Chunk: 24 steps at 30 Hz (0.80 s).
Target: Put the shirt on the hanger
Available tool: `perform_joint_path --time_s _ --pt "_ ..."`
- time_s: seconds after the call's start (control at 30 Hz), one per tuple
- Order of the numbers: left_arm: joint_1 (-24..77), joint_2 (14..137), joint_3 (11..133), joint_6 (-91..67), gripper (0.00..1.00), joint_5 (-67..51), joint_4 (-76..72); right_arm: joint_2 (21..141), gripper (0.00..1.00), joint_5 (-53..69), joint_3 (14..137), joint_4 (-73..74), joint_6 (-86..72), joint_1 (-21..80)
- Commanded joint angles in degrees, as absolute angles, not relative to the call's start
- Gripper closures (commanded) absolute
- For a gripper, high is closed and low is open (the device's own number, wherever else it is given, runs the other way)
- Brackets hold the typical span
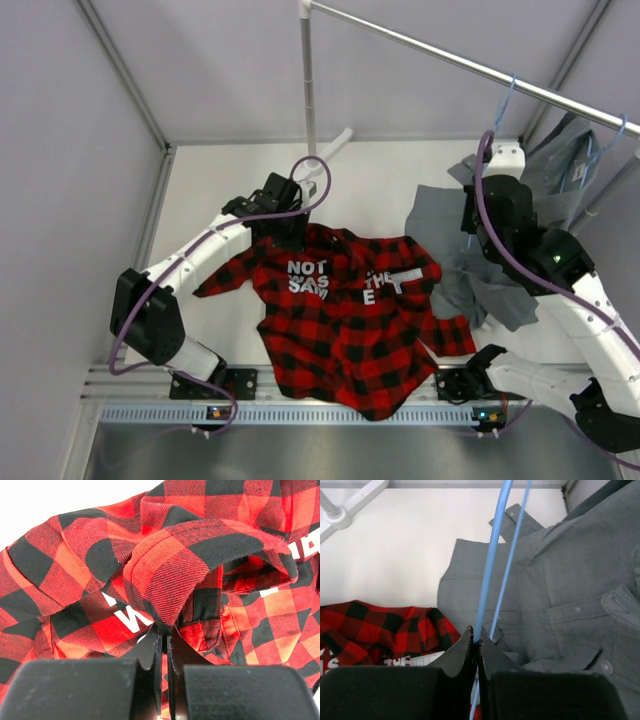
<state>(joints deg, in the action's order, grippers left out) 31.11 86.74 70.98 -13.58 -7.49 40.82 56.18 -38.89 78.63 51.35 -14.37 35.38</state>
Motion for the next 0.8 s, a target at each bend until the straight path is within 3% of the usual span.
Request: perform_joint_path --time_s 0.0,0.17,0.47,0.57,0.77 --pt "31.2 85.4 71.3 -13.8 1.0 -7.8 38.9 54.4 1.0 -31.5 78.3 48.6 -10.0 34.6" --pt "31.1 85.3 71.3 -14.0 1.0 -7.6 38.8 54.9 1.0 -27.1 79.7 48.3 -4.8 34.6" --pt "31.1 85.0 71.1 -13.6 1.0 -7.7 38.8 55.5 1.0 -33.7 79.8 48.6 -6.2 32.7" --pt "31.2 85.0 71.1 -13.7 1.0 -7.9 38.8 56.7 0.86 -34.2 80.3 48.5 -6.1 30.9" --pt "31.1 84.7 70.9 -13.5 1.0 -8.2 38.8 57.5 0.82 -35.0 80.9 48.4 -6.9 28.8"
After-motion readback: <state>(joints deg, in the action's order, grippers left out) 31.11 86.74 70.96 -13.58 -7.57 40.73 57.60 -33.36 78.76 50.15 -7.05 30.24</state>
